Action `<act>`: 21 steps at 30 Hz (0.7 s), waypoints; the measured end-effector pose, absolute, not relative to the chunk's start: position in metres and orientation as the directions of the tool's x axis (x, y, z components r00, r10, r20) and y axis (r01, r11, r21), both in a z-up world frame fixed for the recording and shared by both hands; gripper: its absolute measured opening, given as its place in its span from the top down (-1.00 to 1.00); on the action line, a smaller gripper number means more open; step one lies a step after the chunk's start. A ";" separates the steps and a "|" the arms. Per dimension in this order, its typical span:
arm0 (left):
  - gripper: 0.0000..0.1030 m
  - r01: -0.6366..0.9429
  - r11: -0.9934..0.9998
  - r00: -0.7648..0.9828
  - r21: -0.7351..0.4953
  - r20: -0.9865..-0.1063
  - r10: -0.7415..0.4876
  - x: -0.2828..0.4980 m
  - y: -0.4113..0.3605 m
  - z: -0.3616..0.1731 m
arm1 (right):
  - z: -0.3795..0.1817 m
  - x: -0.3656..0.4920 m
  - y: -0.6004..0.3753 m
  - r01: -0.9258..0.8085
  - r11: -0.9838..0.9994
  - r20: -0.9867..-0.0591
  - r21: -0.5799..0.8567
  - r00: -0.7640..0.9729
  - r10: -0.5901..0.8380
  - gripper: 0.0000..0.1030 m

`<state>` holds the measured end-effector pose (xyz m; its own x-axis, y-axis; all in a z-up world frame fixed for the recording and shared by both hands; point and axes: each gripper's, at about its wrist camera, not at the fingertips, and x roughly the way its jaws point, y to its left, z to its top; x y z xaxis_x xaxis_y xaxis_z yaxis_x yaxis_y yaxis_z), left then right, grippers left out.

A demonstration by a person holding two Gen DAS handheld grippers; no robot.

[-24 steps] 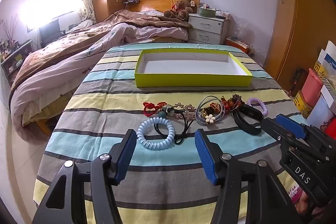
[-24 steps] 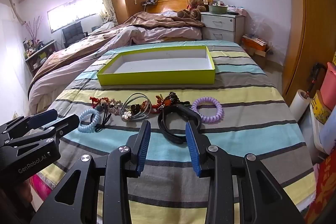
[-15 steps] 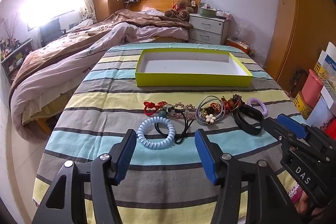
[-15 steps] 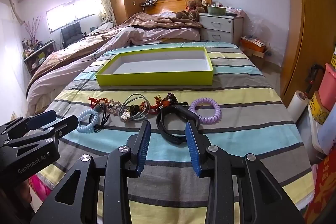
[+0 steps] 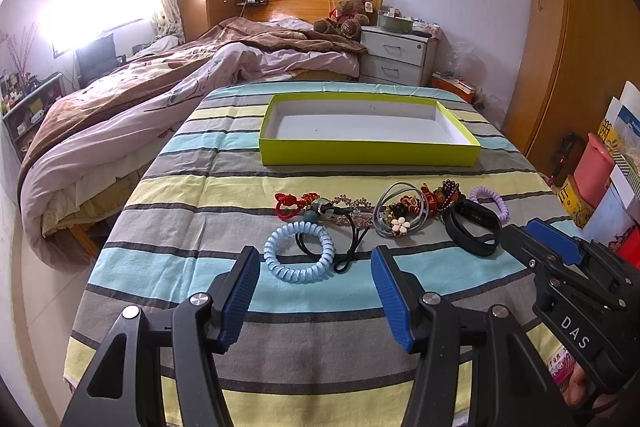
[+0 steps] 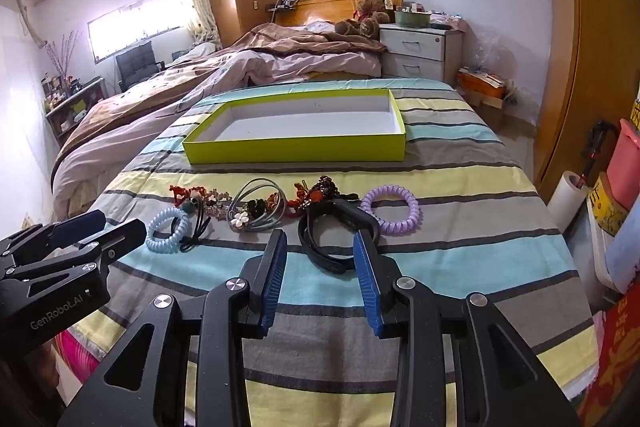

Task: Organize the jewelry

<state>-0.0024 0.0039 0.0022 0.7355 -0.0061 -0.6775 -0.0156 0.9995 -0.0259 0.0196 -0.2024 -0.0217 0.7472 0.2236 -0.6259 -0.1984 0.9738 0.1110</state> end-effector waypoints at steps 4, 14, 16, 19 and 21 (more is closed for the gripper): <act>-0.11 -0.014 1.000 0.734 -0.025 -0.679 -0.007 -0.002 0.005 0.003 | -0.022 0.020 -0.202 -0.199 0.974 -0.626 0.111 0.747 0.224 0.31; -0.11 -0.015 1.000 0.734 -0.025 -0.679 -0.006 -0.003 0.004 0.003 | -0.024 0.021 -0.202 -0.198 0.974 -0.626 0.112 0.747 0.224 0.31; -0.11 -0.015 1.000 0.734 -0.025 -0.679 -0.006 -0.003 0.004 0.002 | -0.024 0.020 -0.202 -0.196 0.974 -0.627 0.111 0.747 0.222 0.31; -0.11 -0.016 1.000 0.733 -0.024 -0.680 -0.005 -0.003 0.004 0.003 | -0.023 0.020 -0.202 -0.196 0.974 -0.628 0.111 0.746 0.222 0.31; -0.11 -0.015 1.000 0.733 -0.025 -0.680 -0.006 -0.003 0.004 0.002 | -0.024 0.020 -0.202 -0.197 0.974 -0.627 0.111 0.747 0.223 0.31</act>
